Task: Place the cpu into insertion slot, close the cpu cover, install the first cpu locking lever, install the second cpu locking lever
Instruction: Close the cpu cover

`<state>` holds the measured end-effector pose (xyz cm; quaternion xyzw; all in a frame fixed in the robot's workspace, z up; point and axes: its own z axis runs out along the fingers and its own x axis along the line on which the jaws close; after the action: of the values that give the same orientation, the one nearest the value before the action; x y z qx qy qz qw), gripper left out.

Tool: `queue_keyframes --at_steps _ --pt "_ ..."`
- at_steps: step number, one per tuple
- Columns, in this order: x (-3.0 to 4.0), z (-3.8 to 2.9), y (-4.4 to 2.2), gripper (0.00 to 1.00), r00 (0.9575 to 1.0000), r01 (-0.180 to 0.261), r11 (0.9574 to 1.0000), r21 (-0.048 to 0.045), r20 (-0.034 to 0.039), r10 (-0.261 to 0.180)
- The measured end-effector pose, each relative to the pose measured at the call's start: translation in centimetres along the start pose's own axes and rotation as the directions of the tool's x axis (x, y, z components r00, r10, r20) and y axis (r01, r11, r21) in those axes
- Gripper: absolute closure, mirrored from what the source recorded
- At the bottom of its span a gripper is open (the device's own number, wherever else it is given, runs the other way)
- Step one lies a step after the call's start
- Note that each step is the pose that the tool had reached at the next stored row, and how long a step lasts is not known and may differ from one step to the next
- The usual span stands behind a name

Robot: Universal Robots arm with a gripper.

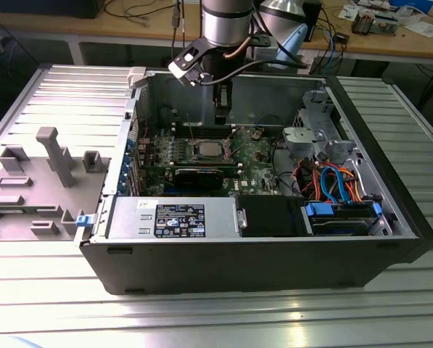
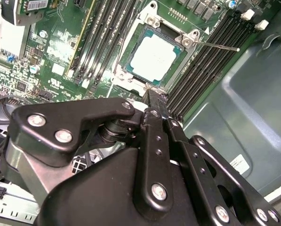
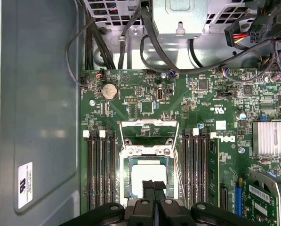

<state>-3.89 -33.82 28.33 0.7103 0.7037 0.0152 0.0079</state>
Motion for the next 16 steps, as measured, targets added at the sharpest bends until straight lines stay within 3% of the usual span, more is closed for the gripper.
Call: queue_keyframes --at_steps 16 --pt "0.00 0.01 0.35 0.89 1.0000 0.000 1.0000 0.0000 0.0001 0.000"
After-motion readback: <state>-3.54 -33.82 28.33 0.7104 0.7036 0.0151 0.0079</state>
